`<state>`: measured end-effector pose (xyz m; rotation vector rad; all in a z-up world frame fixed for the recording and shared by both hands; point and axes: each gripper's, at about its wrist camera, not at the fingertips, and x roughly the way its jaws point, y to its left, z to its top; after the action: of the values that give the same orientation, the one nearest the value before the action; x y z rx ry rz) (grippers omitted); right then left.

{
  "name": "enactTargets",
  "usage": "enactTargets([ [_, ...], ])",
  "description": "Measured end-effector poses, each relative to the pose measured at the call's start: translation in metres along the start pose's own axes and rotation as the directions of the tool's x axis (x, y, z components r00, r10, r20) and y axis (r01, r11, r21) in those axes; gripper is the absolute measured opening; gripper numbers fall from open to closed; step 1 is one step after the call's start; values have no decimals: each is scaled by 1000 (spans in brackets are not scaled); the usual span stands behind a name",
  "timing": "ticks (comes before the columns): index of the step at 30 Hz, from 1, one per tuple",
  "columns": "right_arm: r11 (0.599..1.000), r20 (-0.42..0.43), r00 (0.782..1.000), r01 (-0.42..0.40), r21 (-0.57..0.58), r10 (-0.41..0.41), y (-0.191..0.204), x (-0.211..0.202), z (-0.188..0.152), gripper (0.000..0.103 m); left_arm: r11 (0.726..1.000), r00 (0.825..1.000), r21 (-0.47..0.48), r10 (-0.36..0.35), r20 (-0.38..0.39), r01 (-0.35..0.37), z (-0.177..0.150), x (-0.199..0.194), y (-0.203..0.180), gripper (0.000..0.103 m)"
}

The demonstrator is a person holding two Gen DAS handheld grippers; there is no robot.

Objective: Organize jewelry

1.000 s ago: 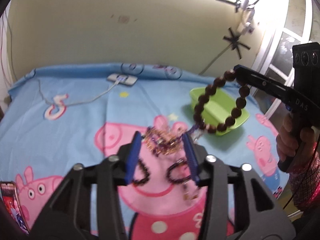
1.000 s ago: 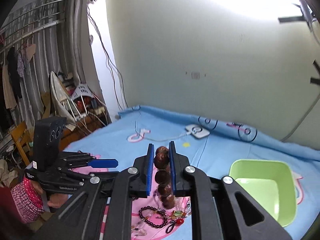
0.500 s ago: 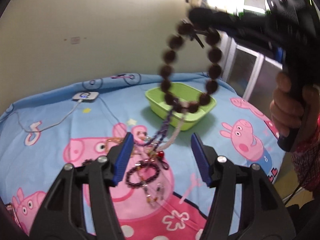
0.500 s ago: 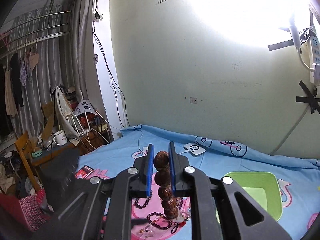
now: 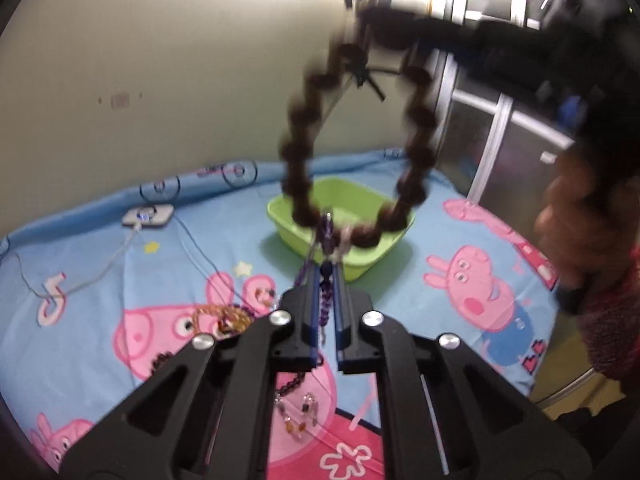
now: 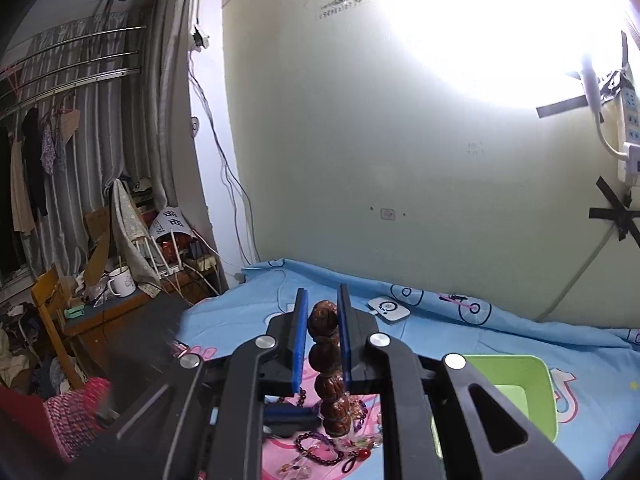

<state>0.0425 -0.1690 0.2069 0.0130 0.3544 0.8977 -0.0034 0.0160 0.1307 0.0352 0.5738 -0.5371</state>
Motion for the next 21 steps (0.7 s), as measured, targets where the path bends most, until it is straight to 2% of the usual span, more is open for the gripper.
enactTargets([
  [3,999,-29,999,-15,32,16,-5,13,-7,0,1000,999,-12,-11,37,12,11,-15,-1,6],
  [8,997,-33,998,-48,56,50,-3,19,-8,0,1000,997,-29,14,73,-12,22,-30,-4,6],
  [13,995,72,994,-90,54,86,0,-7,12,0,999,994,-50,25,105,-20,19,-43,2,9],
  [14,996,77,994,-80,49,76,1,-8,13,0,998,994,-63,35,106,-29,17,-44,5,14],
  [15,998,41,998,-48,33,47,3,1,11,0,996,994,-78,50,101,-42,15,-43,10,23],
  [17,999,-45,998,-36,34,38,4,21,4,0,992,993,-107,75,88,-66,14,-41,17,36],
  [18,998,-81,995,-50,48,54,4,30,-2,0,989,993,-128,90,79,-79,12,-39,21,38],
  [21,995,-58,995,-80,56,83,9,29,-5,0,988,994,-128,98,54,-91,7,-34,23,38],
])
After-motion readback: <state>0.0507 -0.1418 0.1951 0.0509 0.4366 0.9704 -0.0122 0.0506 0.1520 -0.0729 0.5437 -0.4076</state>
